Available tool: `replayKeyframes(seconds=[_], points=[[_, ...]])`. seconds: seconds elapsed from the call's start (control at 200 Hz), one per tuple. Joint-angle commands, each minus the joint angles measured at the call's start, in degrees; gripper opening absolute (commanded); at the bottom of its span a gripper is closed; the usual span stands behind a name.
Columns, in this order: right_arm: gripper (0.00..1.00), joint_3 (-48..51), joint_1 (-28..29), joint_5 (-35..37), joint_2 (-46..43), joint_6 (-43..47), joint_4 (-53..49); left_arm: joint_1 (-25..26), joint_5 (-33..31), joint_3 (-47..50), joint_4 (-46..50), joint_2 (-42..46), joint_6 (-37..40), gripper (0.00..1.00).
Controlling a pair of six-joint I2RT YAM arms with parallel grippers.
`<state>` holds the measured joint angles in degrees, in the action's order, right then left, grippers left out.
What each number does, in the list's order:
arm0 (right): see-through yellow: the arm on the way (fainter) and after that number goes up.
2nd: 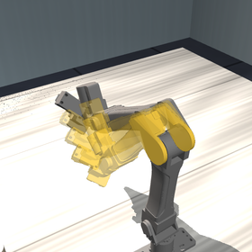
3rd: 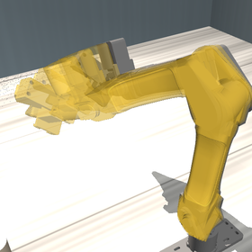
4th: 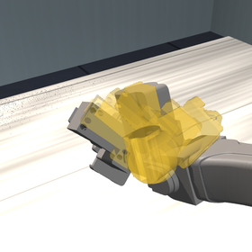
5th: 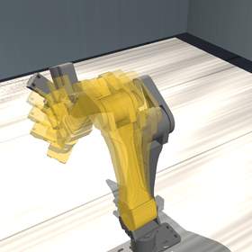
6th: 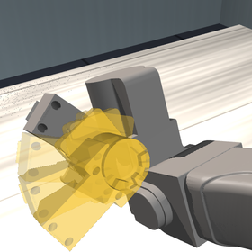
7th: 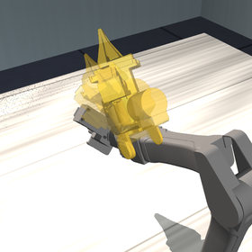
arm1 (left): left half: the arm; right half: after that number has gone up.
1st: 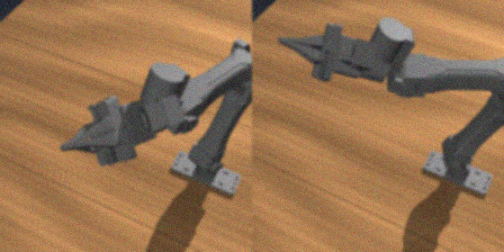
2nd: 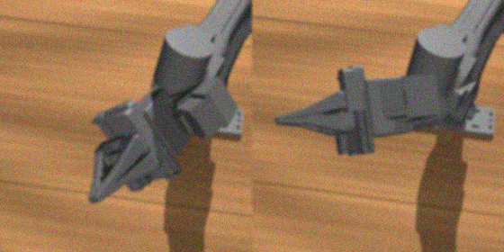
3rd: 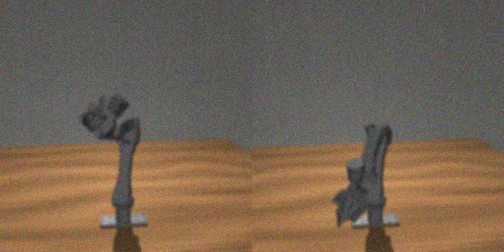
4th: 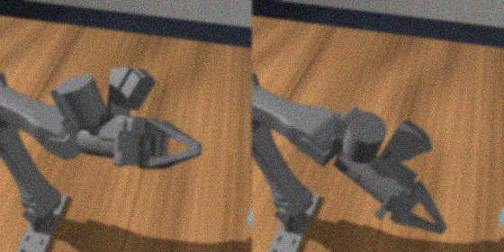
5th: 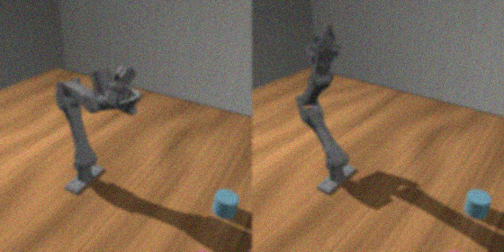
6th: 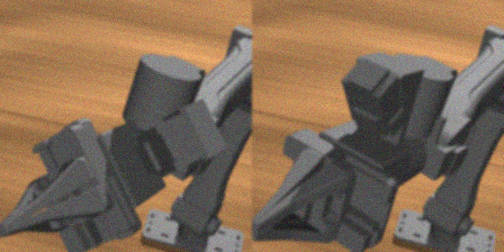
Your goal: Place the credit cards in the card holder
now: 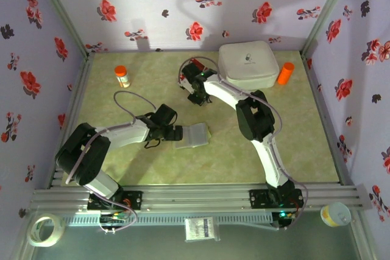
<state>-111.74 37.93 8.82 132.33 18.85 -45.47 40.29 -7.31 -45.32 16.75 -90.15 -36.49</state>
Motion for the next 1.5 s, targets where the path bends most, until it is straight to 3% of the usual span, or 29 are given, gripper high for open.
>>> replayKeyframes(seconds=[0.0,0.34,0.55,1.035,1.28,1.495], points=[[0.22,-2.89,-0.05,0.69,-0.59,-0.22,-1.6,0.31,1.08,1.24,-0.25,-0.28,0.15,1.0],[0.15,-4.89,-0.13,0.21,1.26,-0.13,-2.78,0.31,0.98,1.7,-0.14,0.23,0.03,1.0],[0.0,-5.33,-0.14,-0.38,1.35,0.05,-3.43,0.31,0.79,2.08,-0.22,0.58,-0.07,1.0],[0.0,-5.94,0.43,-2.3,-7.93,-3.25,-5.21,0.14,-0.38,1.68,1.06,2.29,0.43,1.0],[0.0,4.79,1.5,-7.8,-19.22,-13.69,-0.03,-0.08,-2.21,1.8,2.39,3.62,0.96,1.0],[0.0,22.97,2.41,-15.23,-31.37,-29.39,10.99,-0.74,-3.71,2.08,2.96,3.84,0.98,1.0]])
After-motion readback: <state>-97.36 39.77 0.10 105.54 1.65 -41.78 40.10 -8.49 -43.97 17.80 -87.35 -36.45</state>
